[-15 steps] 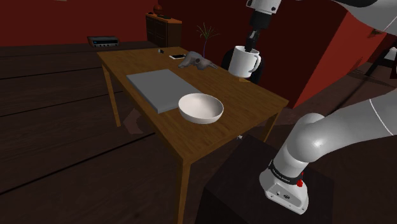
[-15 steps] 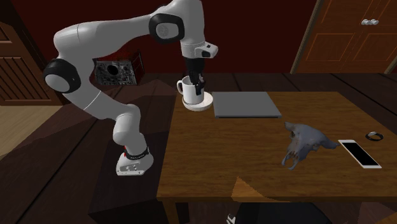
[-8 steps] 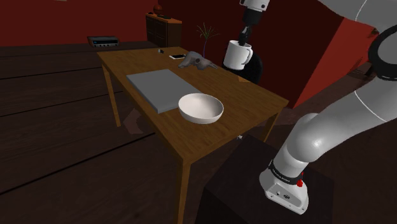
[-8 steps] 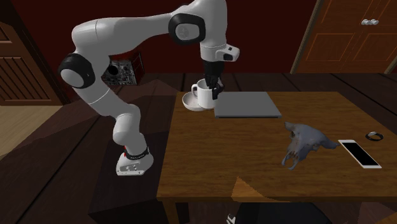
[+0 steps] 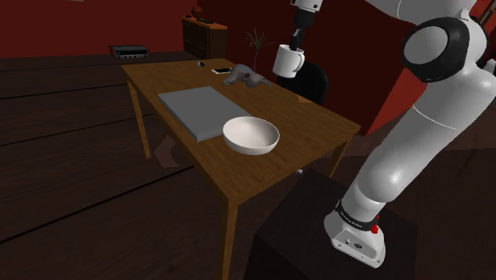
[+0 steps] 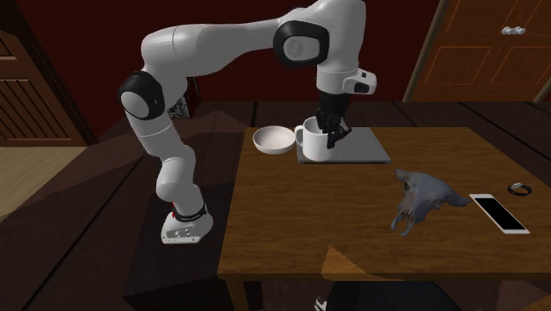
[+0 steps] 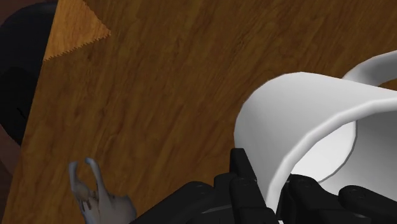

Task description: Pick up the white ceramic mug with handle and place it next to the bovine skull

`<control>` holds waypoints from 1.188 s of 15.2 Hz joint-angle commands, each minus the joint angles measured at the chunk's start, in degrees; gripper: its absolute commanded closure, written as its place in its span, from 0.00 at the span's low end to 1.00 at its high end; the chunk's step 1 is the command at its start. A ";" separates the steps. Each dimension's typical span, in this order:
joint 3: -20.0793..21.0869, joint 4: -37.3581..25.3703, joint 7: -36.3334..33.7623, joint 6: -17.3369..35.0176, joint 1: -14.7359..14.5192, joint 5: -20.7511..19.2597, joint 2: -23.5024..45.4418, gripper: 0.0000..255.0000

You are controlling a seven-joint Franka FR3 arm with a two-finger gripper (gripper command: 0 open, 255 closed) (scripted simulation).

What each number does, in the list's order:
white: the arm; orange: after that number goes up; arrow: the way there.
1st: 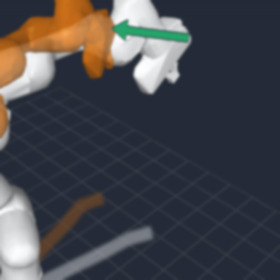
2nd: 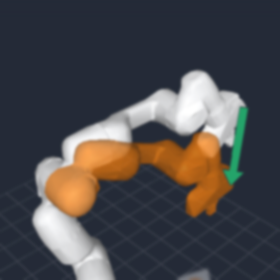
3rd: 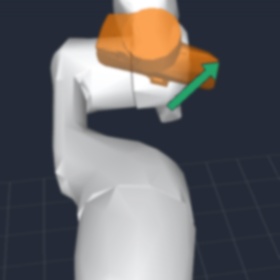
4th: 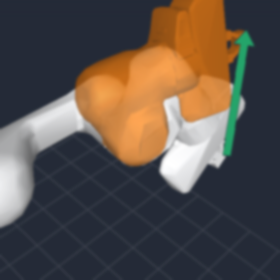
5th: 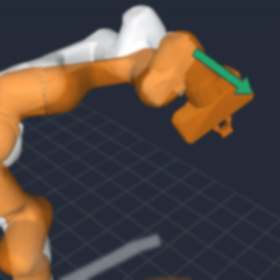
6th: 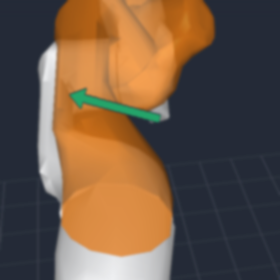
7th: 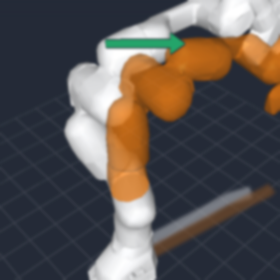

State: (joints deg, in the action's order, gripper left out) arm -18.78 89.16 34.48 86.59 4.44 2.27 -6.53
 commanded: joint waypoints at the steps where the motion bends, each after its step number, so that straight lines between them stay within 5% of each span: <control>1: -1.62 -5.95 2.39 -0.93 0.86 1.81 5.40 1.00; 8: -4.60 -35.91 8.62 -10.09 8.99 11.54 28.26 1.00; 9: -4.37 -44.01 8.86 -13.22 11.69 13.70 33.37 1.00; 10: -2.47 -62.23 7.60 -20.78 17.72 17.28 43.59 1.00; 12: -3.50 -47.03 9.03 -13.35 13.41 14.35 36.22 1.00; 18: -4.29 -31.68 9.89 -4.33 9.48 11.81 29.99 1.00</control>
State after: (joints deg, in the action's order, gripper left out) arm -23.03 55.73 44.28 80.97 14.30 14.31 23.98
